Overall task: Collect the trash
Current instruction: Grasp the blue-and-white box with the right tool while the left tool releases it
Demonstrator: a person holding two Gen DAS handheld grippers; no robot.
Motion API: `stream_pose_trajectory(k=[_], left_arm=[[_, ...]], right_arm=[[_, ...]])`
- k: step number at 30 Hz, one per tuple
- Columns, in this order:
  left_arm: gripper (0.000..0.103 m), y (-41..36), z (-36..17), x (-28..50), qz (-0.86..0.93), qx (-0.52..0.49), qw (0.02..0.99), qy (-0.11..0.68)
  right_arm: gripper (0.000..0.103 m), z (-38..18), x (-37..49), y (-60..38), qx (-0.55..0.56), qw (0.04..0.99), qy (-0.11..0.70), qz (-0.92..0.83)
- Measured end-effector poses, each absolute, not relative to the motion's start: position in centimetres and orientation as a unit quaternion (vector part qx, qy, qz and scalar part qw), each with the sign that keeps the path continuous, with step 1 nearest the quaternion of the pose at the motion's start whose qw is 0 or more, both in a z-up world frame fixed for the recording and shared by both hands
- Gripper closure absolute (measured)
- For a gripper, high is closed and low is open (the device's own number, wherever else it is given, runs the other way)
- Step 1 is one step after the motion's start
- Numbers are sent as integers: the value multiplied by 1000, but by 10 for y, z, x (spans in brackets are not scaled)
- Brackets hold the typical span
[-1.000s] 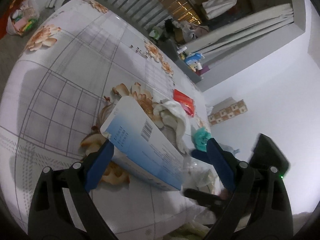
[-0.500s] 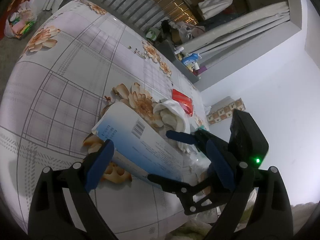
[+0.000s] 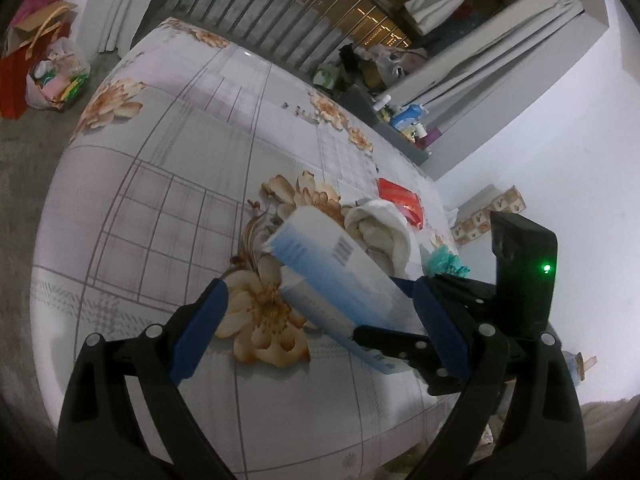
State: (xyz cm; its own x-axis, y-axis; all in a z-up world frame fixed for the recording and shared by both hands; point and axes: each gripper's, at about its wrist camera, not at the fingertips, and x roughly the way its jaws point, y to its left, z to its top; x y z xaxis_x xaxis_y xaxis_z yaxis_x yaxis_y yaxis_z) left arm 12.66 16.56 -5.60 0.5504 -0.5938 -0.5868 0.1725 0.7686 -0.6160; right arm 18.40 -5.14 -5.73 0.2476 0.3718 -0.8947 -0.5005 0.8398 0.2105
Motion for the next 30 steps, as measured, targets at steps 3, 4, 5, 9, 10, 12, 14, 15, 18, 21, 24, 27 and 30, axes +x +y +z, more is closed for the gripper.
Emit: stream_pose_trajectory(k=[3,4,5,9,10,12,14,15,18,21,24,27,30], left_arm=[[14,163,-64,131,-224,-264,836,425],[14,162,-67,132,-223,-266,834,429],[14,160,-70,135,-221,-265,832,435],[15,155,-74,138,-216,-260,832,440],[15,154,-74,138,-215,-259,834,438],[15,152,-72,136,-213,-255,838,432],[15,151,-64,131,-218,-247,847,418],[15,150,-60,128,-223,-244,850,411],[15,152,-42,119,-248,-242,856,384],[15,150,-20,109,-269,-236,864,354],[15,144,-6,104,-288,-231,865,341],[15,135,8,101,-310,-223,864,329],[15,123,21,100,-333,-210,863,317]], right_arm=[[26,-62,172,-51,-56,771,570,277],[25,-64,167,-50,-71,761,577,287],[21,-66,163,-47,-88,758,576,292],[18,-69,155,-38,-137,766,560,283],[18,-70,156,-38,-132,768,560,282],[18,-69,160,-40,-116,771,560,280],[20,-68,163,-43,-101,773,560,280],[28,-68,163,-44,-94,776,557,281],[33,-64,166,-51,-64,780,559,275],[33,-59,161,-66,-18,785,556,273],[33,-51,156,-86,26,795,546,263],[33,-41,151,-112,63,805,533,253],[33,-32,148,-130,107,813,515,250]])
